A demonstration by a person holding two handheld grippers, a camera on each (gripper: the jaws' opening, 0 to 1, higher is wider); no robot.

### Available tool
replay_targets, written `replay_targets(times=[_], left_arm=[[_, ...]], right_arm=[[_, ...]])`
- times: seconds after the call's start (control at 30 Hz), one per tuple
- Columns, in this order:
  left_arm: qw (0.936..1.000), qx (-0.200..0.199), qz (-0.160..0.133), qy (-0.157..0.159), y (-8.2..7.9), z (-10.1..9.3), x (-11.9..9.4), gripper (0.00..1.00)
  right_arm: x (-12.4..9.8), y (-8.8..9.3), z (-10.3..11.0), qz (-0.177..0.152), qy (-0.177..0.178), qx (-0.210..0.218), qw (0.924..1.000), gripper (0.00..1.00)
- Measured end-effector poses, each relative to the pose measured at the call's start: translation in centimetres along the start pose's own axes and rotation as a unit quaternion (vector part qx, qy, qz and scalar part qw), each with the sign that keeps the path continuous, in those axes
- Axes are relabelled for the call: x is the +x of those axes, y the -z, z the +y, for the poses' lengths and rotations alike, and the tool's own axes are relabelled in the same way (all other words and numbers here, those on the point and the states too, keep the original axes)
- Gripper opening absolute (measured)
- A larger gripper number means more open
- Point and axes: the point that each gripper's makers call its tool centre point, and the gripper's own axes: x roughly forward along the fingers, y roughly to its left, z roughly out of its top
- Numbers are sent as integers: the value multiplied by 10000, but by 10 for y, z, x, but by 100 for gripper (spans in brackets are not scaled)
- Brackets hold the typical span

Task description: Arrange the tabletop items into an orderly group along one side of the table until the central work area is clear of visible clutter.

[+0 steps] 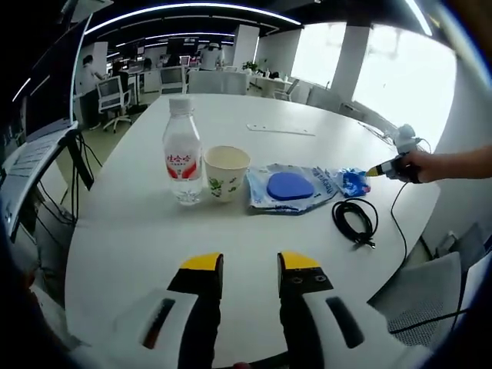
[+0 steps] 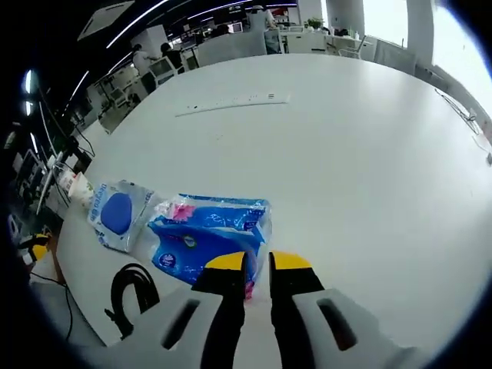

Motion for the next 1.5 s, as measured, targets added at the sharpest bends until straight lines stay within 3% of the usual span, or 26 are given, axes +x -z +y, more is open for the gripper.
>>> replay_targets(times=[0.33,0.47,0.8,1.23,1.5], left_arm=[[10000,-22,-30,17,0,0,-1,27],[10000,-28,-51,27,0,0,-2,27],[9999,-3,-110,18,-2,2,-6,27],[9998,74,-168,-40,-1,8,-15,27],[9998,82,-171,-74,0,10,-19,27]], right_arm=[[5,-4,1,-138,-159,-224,9995,10],[6,6,16,-89,-291,-631,9975,11],[10,35,68,37,-809,-948,9922,15],[25,63,104,320,-1192,-1305,9837,20],[31,74,109,506,-1170,-1492,9805,13]])
